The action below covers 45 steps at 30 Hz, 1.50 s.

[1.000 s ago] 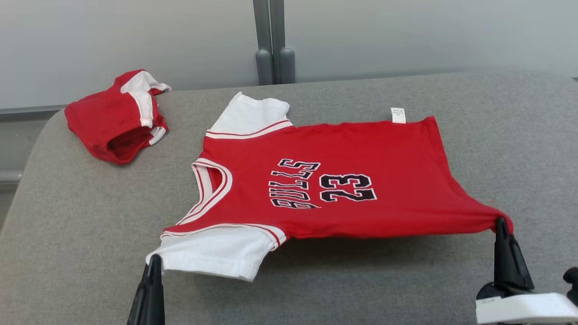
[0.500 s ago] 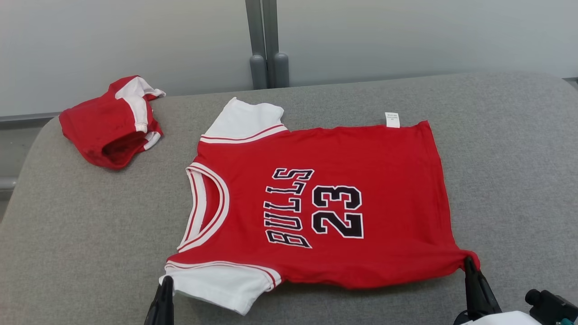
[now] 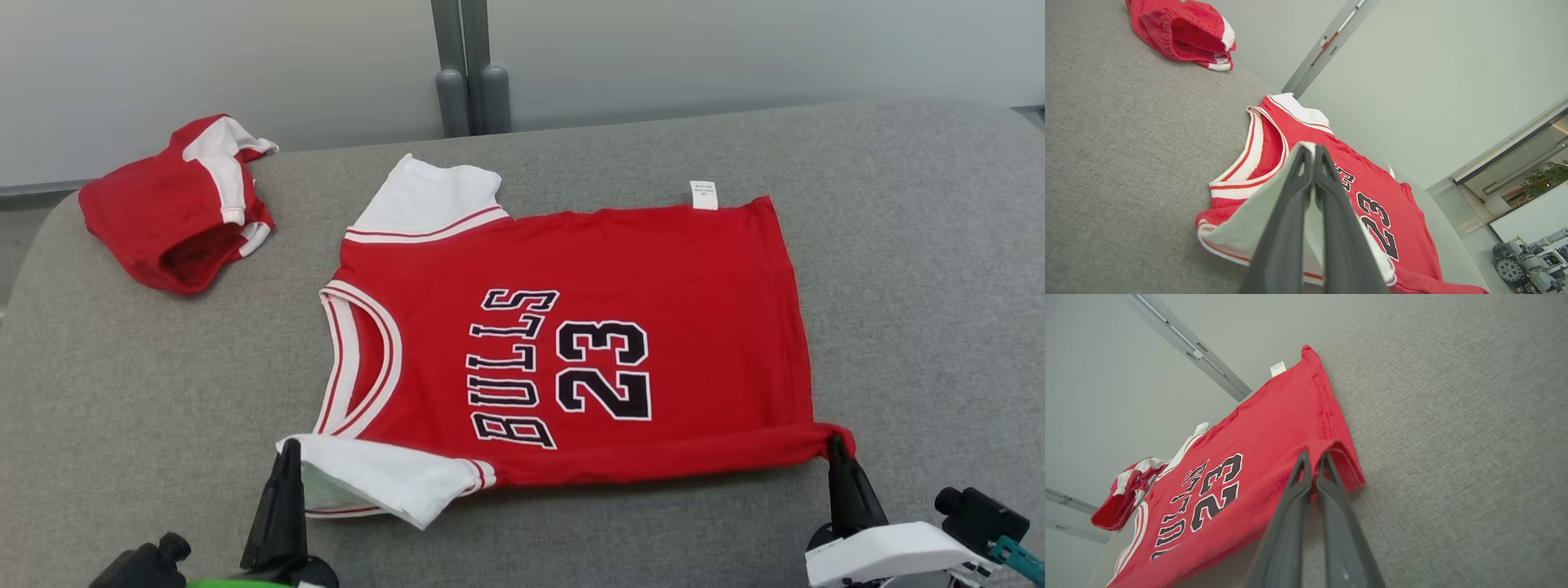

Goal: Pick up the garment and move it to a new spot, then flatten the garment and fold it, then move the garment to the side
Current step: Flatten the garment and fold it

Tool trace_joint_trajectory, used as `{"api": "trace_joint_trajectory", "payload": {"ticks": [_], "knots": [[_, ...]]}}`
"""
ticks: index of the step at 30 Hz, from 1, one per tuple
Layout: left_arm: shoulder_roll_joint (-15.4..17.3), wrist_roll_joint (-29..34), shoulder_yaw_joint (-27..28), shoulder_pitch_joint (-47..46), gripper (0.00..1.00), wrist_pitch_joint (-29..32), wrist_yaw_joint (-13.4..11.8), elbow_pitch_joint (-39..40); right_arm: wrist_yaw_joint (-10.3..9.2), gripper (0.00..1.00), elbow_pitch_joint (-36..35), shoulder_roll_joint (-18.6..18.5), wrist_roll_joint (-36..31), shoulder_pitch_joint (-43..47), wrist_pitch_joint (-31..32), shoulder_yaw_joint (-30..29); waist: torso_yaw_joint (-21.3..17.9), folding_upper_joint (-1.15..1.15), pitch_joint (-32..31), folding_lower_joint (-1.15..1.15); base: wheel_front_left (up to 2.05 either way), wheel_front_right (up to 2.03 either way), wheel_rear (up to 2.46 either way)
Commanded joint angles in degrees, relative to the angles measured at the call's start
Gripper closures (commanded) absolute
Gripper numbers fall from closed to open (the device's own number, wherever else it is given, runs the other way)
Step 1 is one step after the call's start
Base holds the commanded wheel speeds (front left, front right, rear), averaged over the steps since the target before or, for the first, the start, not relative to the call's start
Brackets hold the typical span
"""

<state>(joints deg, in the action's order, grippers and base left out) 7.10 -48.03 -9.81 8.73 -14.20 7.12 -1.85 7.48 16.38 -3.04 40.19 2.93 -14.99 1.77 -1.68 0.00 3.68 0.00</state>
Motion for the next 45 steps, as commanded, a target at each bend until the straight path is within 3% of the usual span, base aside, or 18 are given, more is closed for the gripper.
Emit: {"api": "trace_joint_trajectory", "payload": {"ticks": [1,13,29,31,34,35,36,37,38,45], "knots": [[0.0,-0.8,0.0,-2.5,1.0,-0.4,0.4,-1.7,0.02,1.0,0.7,-0.1,0.0,-1.3,-0.2,-0.2,-0.4,0.0,0.8,0.0,0.0,0.0,0.0],[-0.6,-0.3,-2.0,-15.6,1.0,-1.0,0.4,-16.7,0.02,1.0,8.2,0.1,-0.4,-10.0,-0.3,0.4,-1.3,0.0,3.2,0.0,0.0,0.0,0.0],[-1.1,2.2,-4.2,-26.1,1.0,-0.9,0.4,-28.1,0.02,1.0,11.3,0.1,0.1,-14.0,-0.3,1.7,-1.7,0.0,5.0,0.0,0.0,0.0,0.0],[-1.3,2.5,-3.7,-27.0,1.0,-0.9,0.4,-29.4,0.02,0.76,11.3,0.1,0.3,-14.4,-0.3,1.9,-1.9,0.0,5.1,0.0,0.0,0.0,0.0],[-1.8,1.5,-2.7,-28.1,1.0,-0.9,0.4,-31.1,0.02,0.0,11.7,0.1,0.9,-15.2,-0.3,2.1,-2.3,0.0,5.5,0.0,0.0,0.0,0.0],[-1.9,1.4,-2.4,-28.4,1.0,-0.9,0.4,-31.4,0.02,0.0,11.9,0.1,0.8,-15.5,-0.3,2.1,-2.4,0.0,5.5,0.0,0.0,0.0,0.0],[-2.0,1.3,-2.2,-28.7,0.57,-0.9,0.4,-31.6,0.02,0.0,12.2,0.1,0.6,-15.9,-0.3,2.1,-2.5,0.0,5.7,0.0,0.0,0.0,0.0],[-2.1,1.2,-1.9,-28.8,0.39,-0.9,0.4,-31.8,0.02,0.0,12.5,0.1,0.6,-16.2,-0.3,2.2,-2.6,0.0,5.8,0.0,0.0,0.0,0.0],[-2.3,0.6,-1.2,-28.9,0.0,-0.9,0.4,-31.9,0.02,0.0,12.7,0.1,0.8,-16.6,-0.3,2.4,-2.6,0.0,5.9,0.0,0.0,0.0,0.0],[-3.4,-3.0,1.7,-28.0,0.0,-0.9,0.4,-29.7,0.02,0.0,13.4,0.1,0.1,-19.3,-0.3,1.2,-2.2,0.0,6.2,0.0,0.0,0.0,0.0]]}}
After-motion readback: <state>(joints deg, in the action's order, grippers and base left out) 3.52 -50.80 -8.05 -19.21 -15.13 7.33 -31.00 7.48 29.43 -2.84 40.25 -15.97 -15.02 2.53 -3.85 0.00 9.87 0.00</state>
